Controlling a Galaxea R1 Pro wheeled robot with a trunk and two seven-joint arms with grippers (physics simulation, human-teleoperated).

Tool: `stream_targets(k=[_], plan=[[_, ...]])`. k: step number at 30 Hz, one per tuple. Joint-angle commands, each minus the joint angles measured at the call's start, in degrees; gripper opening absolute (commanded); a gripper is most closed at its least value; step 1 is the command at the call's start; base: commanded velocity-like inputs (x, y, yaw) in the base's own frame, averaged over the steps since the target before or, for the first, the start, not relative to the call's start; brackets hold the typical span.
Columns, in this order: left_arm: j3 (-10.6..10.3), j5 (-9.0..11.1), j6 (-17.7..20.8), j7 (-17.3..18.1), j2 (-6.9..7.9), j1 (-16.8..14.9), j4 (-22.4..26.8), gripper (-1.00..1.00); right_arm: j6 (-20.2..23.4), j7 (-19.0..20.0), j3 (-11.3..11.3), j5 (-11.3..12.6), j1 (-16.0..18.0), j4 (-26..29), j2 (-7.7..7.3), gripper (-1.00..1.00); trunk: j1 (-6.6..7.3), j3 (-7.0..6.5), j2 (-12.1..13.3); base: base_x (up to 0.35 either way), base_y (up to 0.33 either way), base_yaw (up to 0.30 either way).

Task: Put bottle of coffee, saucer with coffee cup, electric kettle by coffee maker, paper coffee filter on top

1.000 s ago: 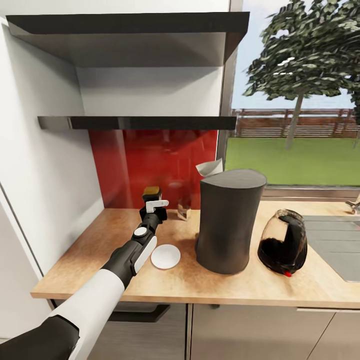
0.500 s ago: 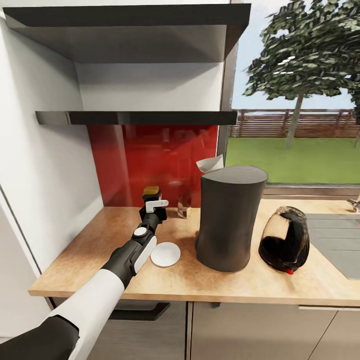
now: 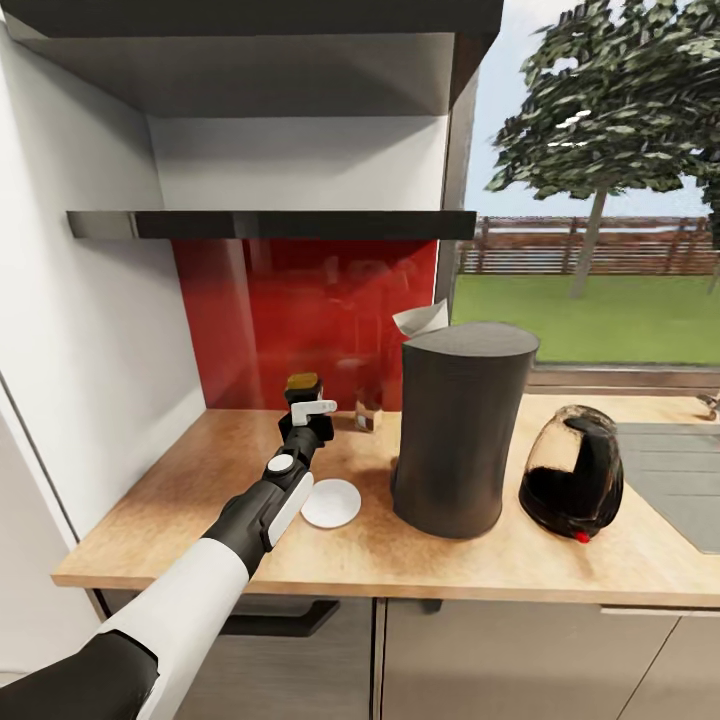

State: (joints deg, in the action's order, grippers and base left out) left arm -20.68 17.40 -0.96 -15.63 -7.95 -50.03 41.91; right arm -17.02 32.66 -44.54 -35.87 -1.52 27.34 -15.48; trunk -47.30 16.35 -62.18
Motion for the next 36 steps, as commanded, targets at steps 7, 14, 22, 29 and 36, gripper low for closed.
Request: stream_targets(k=[7,14,22,29,36], plan=[[-0.32,0.44,-0.30,-0.37,0.04,-0.07,-0.01,-1.00,-0.38,0.30,-0.39,-0.60,0.03,0.08,0.02,1.00,-1.55,1.32,-2.87,0.000,0.000,0.000],[-0.32,0.44,-1.96,-0.37,0.04,-0.07,-0.07,-1.00,-0.37,0.30,-0.42,-0.60,0.03,0.08,0.01,1.00,-3.09,2.58,-5.68,0.000,0.000,0.000],[-0.32,0.44,-2.17,-0.37,0.04,-0.07,-0.88,-1.00,-0.37,0.30,-0.41,-0.60,0.03,0.08,0.01,1.00,-4.85,4.01,-8.88,0.000,0.000,0.000],[-0.32,0.44,-2.46,-0.37,0.04,-0.07,-1.12,-1.00,-0.38,0.30,-0.44,-0.60,0.03,0.09,0.01,1.00,-6.38,5.27,-11.69,0.000,0.000,0.000],[-0.32,0.44,-2.47,-0.37,0.04,-0.07,-1.13,-1.00,-0.37,0.30,-0.44,-0.60,0.03,0.08,0.01,1.00,-7.92,6.53,-14.50,0.000,0.000,0.000]])
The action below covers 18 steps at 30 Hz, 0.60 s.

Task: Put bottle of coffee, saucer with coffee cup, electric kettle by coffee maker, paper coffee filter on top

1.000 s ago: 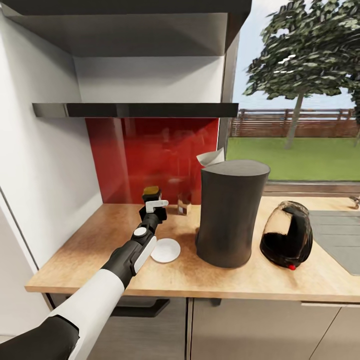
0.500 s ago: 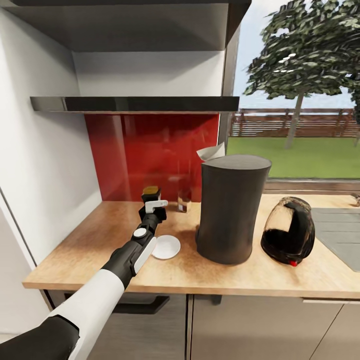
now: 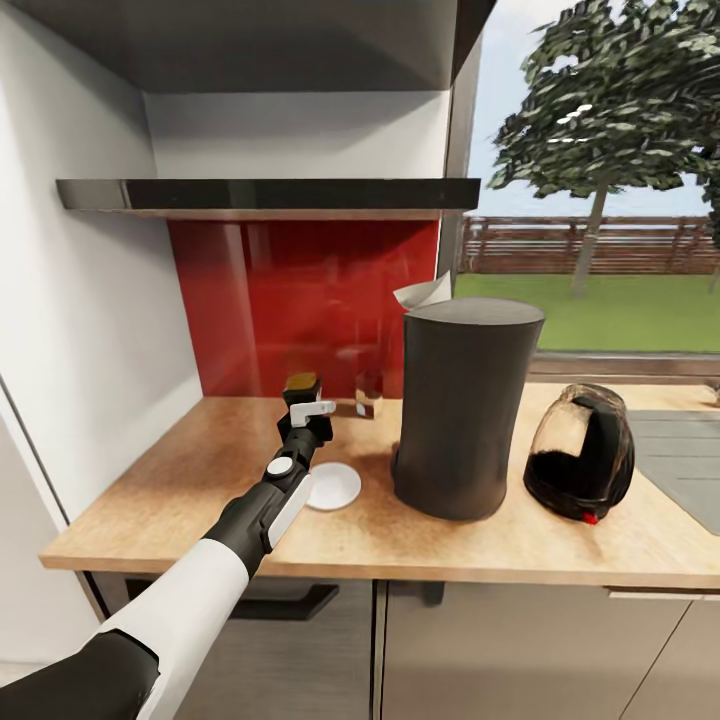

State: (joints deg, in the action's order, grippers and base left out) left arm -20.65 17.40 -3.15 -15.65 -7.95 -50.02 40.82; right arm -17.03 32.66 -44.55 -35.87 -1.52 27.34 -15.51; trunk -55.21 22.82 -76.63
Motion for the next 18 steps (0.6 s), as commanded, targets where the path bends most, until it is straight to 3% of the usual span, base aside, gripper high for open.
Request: stream_targets(k=[1,12,18], plan=[[-0.35,0.44,-0.28,-0.35,0.04,-0.07,-0.04,-1.00,-0.36,0.30,-0.41,-0.60,0.03,0.08,0.04,1.00,-0.23,0.23,-0.45,0.000,0.000,0.000],[-0.35,0.44,-0.43,-0.35,0.04,-0.07,-0.13,-1.00,-0.37,0.27,-0.37,-0.60,0.03,0.08,0.04,1.00,-0.45,0.41,-0.85,0.000,0.000,0.000],[-0.35,0.41,-2.67,-0.35,0.08,-0.07,-0.96,-1.00,-0.35,0.27,-0.37,-0.60,0.03,0.08,0.04,1.00,-0.45,0.41,-0.85,0.081,0.000,0.000]])
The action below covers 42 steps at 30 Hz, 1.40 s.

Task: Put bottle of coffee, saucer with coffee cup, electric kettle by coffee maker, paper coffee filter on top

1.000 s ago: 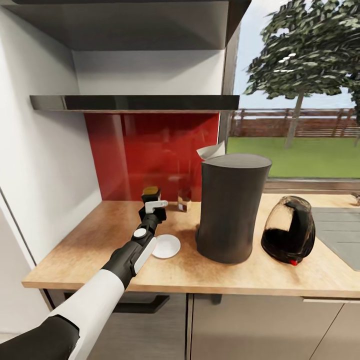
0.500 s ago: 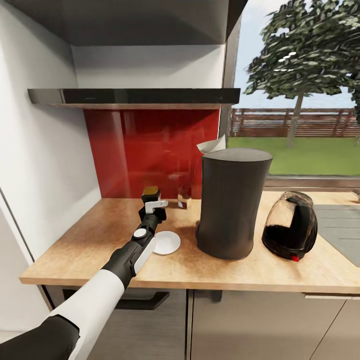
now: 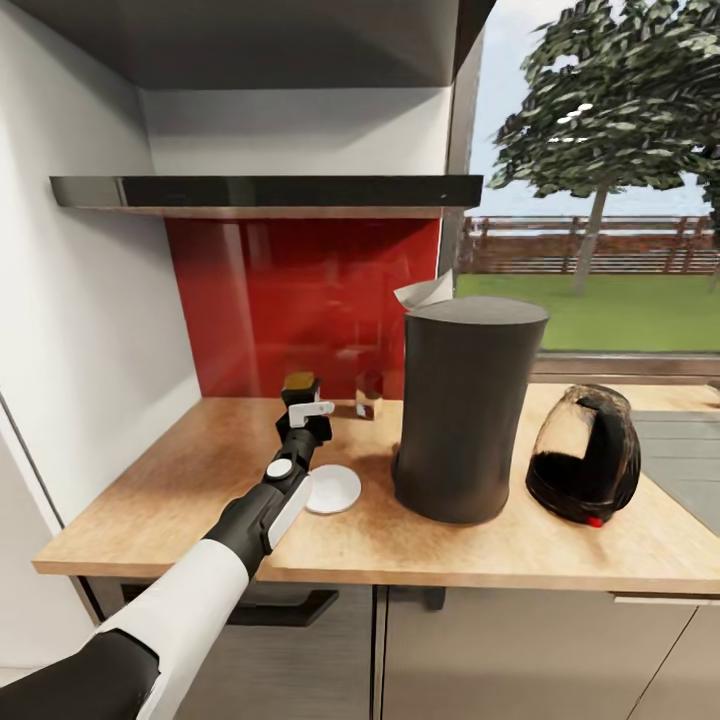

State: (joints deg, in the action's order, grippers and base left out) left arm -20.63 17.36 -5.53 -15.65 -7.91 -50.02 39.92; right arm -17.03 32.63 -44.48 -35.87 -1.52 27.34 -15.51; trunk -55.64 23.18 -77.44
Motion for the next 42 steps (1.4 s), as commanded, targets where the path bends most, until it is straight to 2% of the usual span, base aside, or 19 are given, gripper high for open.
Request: stream_targets(k=[1,15,42], plan=[[-0.38,0.46,-0.46,-0.34,0.05,-0.07,-0.17,-1.00,-0.36,0.31,-0.43,-0.60,0.03,0.08,0.05,1.00,-0.02,0.05,-0.03,0.112,0.000,0.000],[-0.38,0.46,-1.22,-0.27,1.06,-0.07,-0.71,-1.00,-0.32,0.33,-0.43,-0.60,0.03,0.08,0.05,1.00,-0.02,0.05,-0.03,0.064,0.000,0.000],[-0.38,0.42,-1.23,-0.26,1.14,-0.07,-0.72,-1.00,-0.28,0.41,-0.43,-0.52,0.03,0.17,0.06,1.00,-0.02,-0.31,-0.03,0.012,0.000,-0.070]])
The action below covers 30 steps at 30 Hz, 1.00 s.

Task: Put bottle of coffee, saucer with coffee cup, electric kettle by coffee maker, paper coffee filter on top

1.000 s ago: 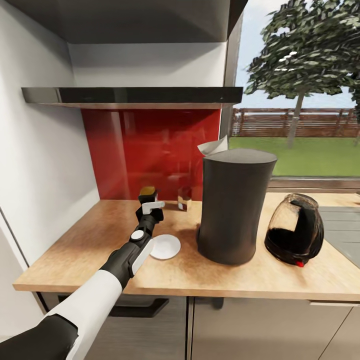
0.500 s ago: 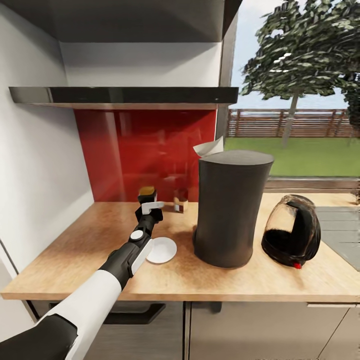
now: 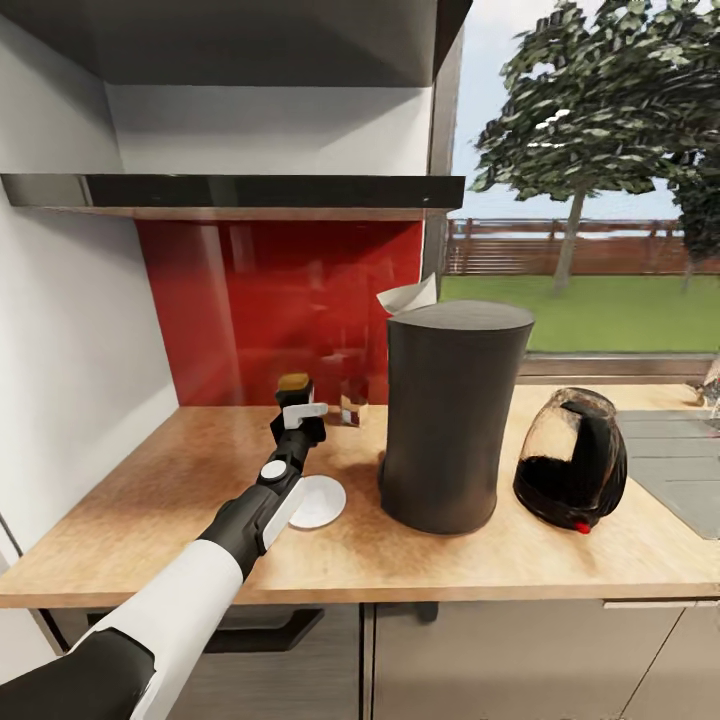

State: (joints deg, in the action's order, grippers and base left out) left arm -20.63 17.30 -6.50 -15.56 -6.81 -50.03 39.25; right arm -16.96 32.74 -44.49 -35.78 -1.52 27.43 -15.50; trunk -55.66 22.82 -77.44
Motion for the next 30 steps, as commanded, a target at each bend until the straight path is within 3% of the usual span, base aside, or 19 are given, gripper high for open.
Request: stream_targets(k=[1,12,30], plan=[[-0.38,0.47,-0.27,-0.35,0.04,-0.07,-0.05,-1.00,-0.36,0.30,-0.43,-0.61,0.03,0.08,0.04,1.00,0.00,0.05,-0.04,0.000,0.000,-0.145],[-0.38,0.47,-0.27,-0.35,0.04,-0.07,-0.05,-1.00,-0.36,0.30,-0.43,-0.62,0.03,0.08,0.09,1.00,0.00,0.05,-0.04,0.000,0.000,-0.200],[-0.38,0.49,-0.27,-0.35,0.04,-0.07,-0.05,-1.00,-0.36,0.25,-0.43,-0.65,0.03,0.08,0.10,1.00,0.00,0.05,-0.04,0.000,0.000,-0.011]])
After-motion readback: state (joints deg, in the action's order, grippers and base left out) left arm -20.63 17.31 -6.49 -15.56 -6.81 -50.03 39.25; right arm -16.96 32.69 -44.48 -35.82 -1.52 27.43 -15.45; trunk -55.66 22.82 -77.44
